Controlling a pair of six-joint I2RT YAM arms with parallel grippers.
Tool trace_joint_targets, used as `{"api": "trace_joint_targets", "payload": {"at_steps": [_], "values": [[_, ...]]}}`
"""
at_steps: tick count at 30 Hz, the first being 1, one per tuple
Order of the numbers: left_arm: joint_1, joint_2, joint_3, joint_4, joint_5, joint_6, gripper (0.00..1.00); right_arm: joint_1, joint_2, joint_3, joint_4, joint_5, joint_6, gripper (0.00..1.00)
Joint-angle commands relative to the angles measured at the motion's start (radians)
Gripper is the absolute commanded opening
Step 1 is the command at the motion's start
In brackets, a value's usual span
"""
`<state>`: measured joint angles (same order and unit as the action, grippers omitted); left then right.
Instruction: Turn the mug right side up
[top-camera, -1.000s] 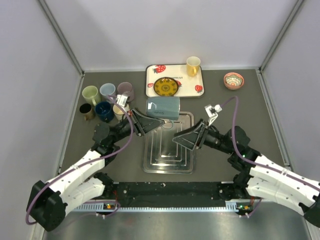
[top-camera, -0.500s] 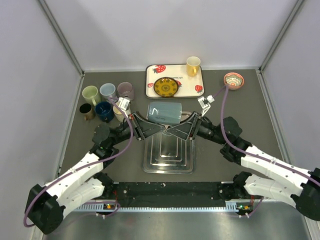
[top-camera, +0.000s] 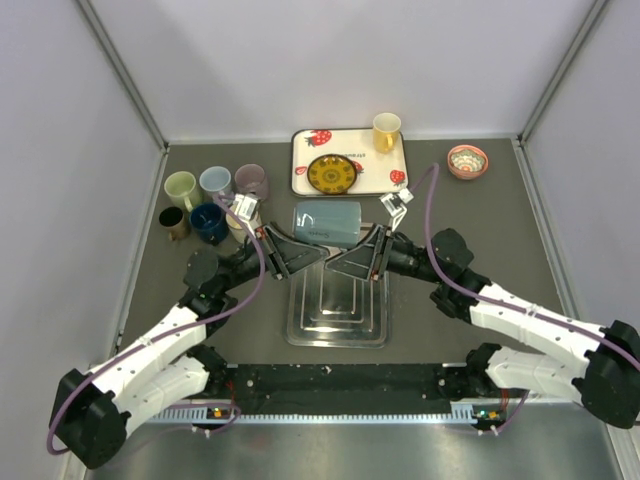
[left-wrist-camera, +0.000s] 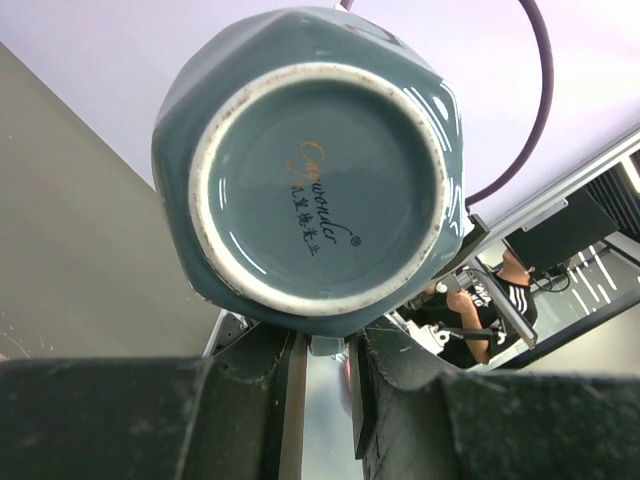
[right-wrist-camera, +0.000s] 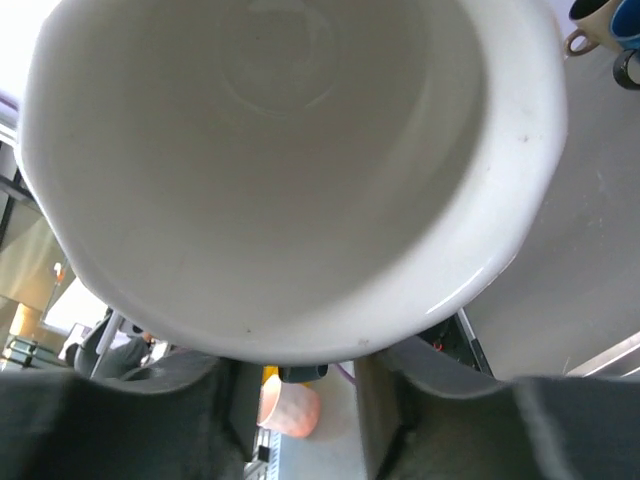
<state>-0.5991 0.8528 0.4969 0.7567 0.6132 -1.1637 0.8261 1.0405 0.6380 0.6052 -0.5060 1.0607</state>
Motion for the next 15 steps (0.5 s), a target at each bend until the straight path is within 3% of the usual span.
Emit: {"api": "trace_joint_targets", "payload": {"at_steps": [1,5,9,13,14,15], "values": [[-0.011,-0.017,0.014,0.110,0.043,0.022,0.00,-0.008,0.007,0.072,0.105,-0.009,0.013,0.33],[-0.011,-0.017,0.014,0.107,0.048,0.025,0.00,-0.010,0.004,0.072,0.110,0.009,0.018,0.20],[-0.011,-0.023,0.009,0.093,0.043,0.036,0.00,-0.010,-0.013,0.080,0.081,0.059,-0.005,0.00],[-0.011,-0.054,0.015,0.014,0.022,0.090,0.00,-0.008,-0.037,0.115,-0.053,0.089,-0.092,0.00],[-0.011,-0.069,0.014,0.000,0.013,0.096,0.04,-0.010,-0.052,0.121,-0.082,0.095,-0.111,0.00],[-0.011,-0.077,0.012,-0.028,-0.015,0.102,0.16,-0.010,-0.060,0.129,-0.105,0.103,-0.128,0.00]]}}
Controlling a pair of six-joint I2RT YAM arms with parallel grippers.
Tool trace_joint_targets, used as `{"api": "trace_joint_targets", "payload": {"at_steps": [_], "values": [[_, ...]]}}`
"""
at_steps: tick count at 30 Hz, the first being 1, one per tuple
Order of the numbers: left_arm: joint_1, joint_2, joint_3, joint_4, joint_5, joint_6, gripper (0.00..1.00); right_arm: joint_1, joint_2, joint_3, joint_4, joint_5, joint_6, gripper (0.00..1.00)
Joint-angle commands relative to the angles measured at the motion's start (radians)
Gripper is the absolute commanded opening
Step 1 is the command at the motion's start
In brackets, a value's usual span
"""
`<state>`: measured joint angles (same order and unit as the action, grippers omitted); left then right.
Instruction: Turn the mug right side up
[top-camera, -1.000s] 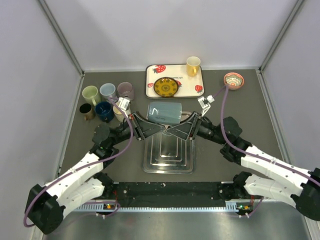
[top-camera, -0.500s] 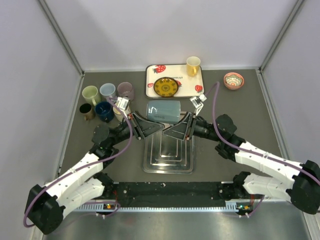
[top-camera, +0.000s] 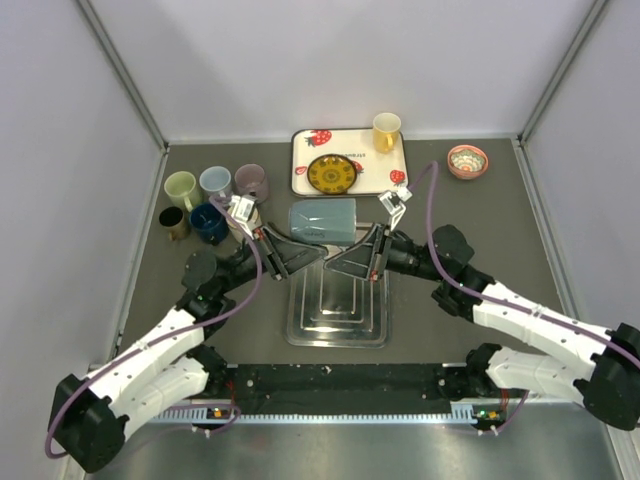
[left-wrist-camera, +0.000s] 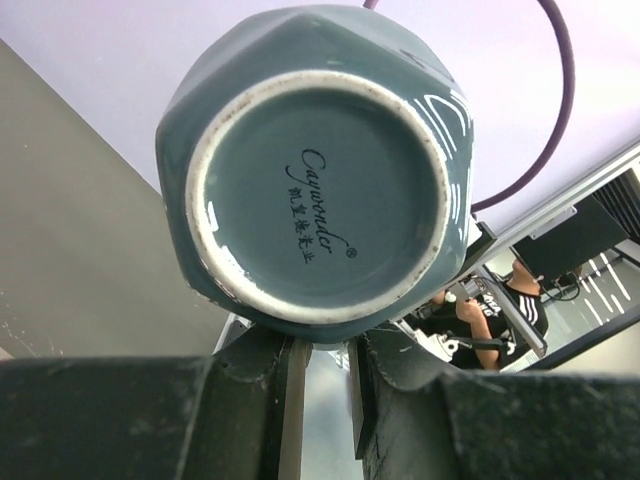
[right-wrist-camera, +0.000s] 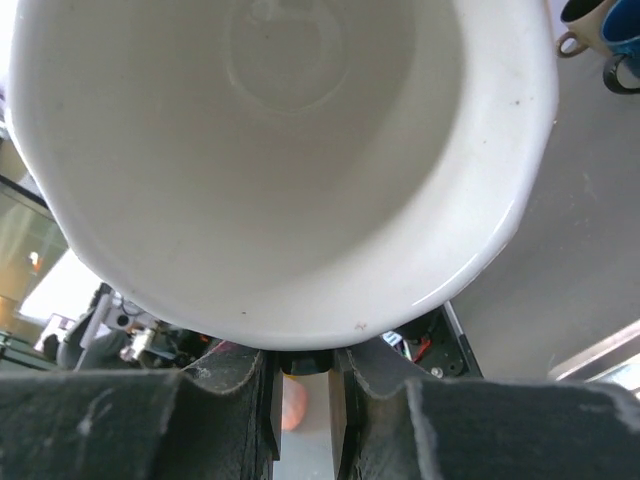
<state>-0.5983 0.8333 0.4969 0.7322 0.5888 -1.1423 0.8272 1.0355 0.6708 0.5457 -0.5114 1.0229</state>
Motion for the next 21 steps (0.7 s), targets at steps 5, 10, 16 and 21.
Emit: {"api": "trace_joint_targets", "payload": {"at_steps": [5,10,16,21], "values": [[-0.011,-0.123,0.008,-0.098,-0.092,0.128,0.56,-0.011,-0.092,0.144,-0.194,0.134,-0.194,0.00],[-0.009,-0.203,0.041,-0.311,-0.208,0.216,0.69,-0.011,-0.107,0.231,-0.364,0.154,-0.300,0.00],[-0.009,-0.318,0.126,-0.713,-0.512,0.334,0.72,0.026,-0.026,0.478,-0.789,0.301,-0.512,0.00],[-0.009,-0.417,0.169,-1.029,-0.863,0.352,0.70,0.128,0.135,0.706,-1.059,0.508,-0.662,0.00]]}}
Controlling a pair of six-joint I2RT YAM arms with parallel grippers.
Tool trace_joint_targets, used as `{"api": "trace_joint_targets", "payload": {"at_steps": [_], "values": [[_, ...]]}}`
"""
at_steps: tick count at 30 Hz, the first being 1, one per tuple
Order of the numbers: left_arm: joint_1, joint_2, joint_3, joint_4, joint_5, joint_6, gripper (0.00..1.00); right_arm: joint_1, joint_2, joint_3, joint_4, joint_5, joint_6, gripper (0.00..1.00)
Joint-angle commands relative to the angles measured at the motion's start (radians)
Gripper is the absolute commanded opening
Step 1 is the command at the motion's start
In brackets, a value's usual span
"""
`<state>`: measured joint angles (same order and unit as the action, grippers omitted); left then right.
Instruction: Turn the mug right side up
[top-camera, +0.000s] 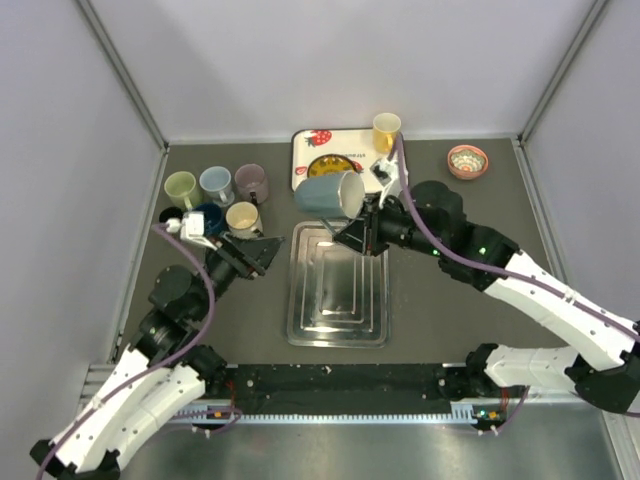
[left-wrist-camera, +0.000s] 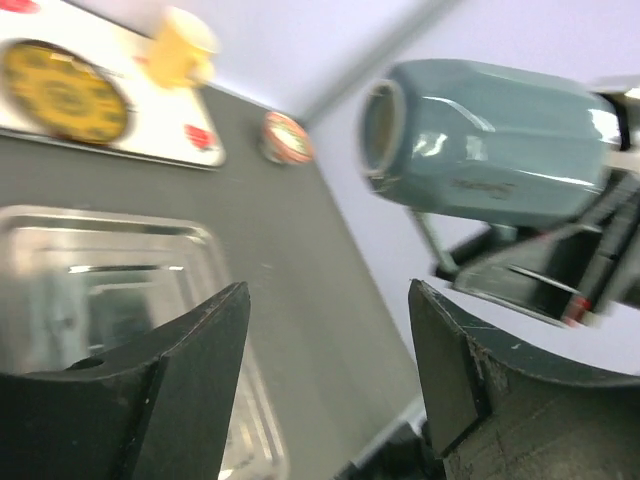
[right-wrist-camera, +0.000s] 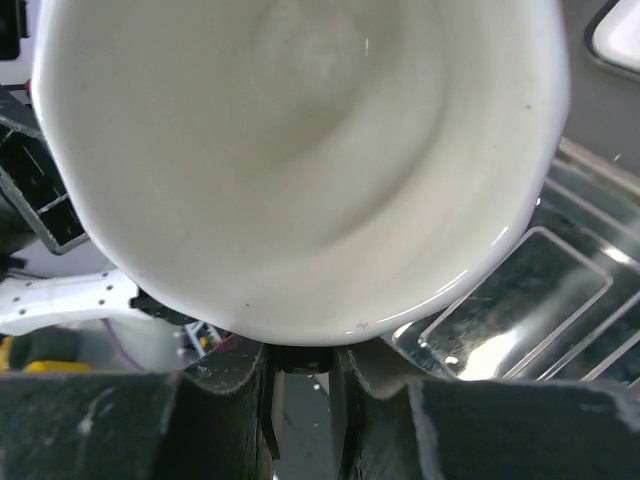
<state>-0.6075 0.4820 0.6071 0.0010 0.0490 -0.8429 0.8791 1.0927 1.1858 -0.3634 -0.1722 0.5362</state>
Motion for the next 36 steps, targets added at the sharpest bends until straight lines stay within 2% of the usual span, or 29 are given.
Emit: {"api": "trace_joint_targets", "payload": {"at_steps": [1,2,3,4,5,8,12,15,30,36], "values": [[0.000,-0.075,0.081,-0.353,-0.448,0.044,0.68,0.089,0.138,0.216,-0.175,0.204,-0.188,0.00],[0.000,-0.083,0.094,-0.472,-0.506,0.015,0.67,0.106,0.163,0.254,-0.190,0.250,-0.206,0.00],[0.000,-0.098,0.115,-0.519,-0.558,-0.002,0.66,0.133,0.185,0.268,-0.209,0.263,-0.211,0.00],[0.000,-0.105,0.126,-0.574,-0.668,-0.024,0.65,0.145,0.234,0.282,-0.212,0.278,-0.216,0.00],[0.000,-0.108,0.137,-0.664,-0.713,-0.074,0.63,0.158,0.255,0.305,-0.213,0.281,-0.225,0.00],[0.000,-0.097,0.192,-0.803,-0.860,-0.174,0.59,0.196,0.352,0.357,-0.230,0.298,-0.238,0.00],[0.000,-0.040,0.281,-1.031,-0.951,-0.289,0.59,0.231,0.476,0.446,-0.259,0.290,-0.248,0.00],[0.000,-0.020,0.312,-1.113,-0.986,-0.350,0.58,0.247,0.597,0.529,-0.301,0.269,-0.255,0.00],[0.000,-0.105,0.269,-1.113,-0.976,-0.352,0.54,0.301,1.047,0.946,-0.407,0.254,-0.321,0.00],[0.000,-0.154,0.260,-1.110,-0.980,-0.346,0.53,0.304,1.220,1.153,-0.520,0.269,-0.383,0.00]]}}
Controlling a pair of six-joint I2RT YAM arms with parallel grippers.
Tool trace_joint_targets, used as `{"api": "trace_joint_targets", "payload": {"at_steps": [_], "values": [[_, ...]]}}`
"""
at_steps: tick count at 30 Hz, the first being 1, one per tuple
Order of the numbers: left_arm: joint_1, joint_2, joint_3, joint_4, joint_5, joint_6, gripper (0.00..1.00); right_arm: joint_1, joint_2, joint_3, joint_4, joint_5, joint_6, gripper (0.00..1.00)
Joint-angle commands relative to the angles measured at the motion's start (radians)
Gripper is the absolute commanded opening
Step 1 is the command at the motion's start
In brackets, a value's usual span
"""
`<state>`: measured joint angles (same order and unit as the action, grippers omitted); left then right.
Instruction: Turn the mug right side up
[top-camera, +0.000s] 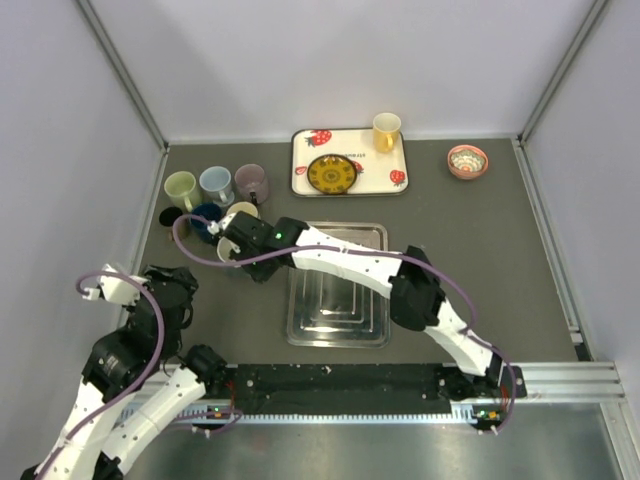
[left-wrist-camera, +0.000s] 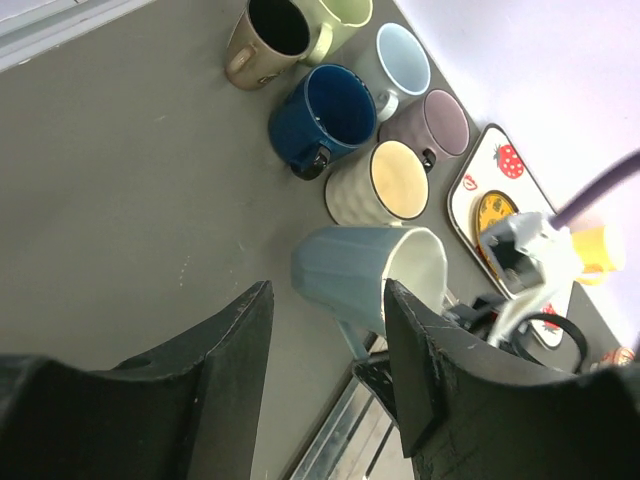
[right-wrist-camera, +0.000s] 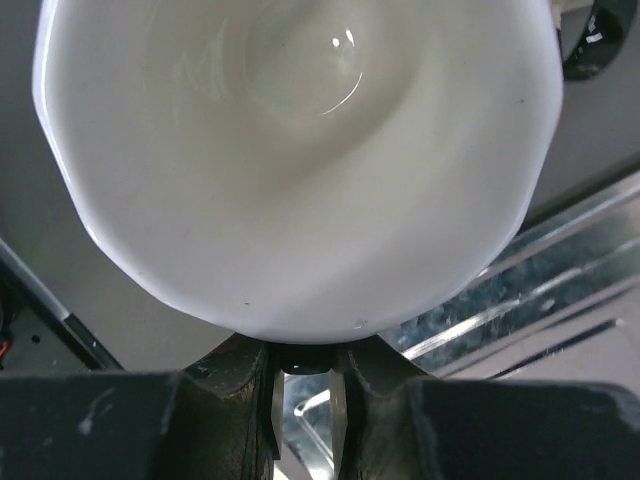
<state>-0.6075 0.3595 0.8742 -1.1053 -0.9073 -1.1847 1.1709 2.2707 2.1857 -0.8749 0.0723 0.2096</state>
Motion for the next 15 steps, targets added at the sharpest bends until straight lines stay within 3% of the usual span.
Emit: {"api": "trace_joint_targets", "payload": {"at_steps": [1,15], "values": [[0.000,-0.037,-0.010,-0.005,-0.024,-0.003,0.53,0.012,0.056,0.193,-0.028,0.032,-0.064,0.00],[0.000,-0.073,-0.064,0.009,0.004,-0.001,0.52,0.010,0.162,0.276,-0.084,0.101,-0.101,0.00]]}}
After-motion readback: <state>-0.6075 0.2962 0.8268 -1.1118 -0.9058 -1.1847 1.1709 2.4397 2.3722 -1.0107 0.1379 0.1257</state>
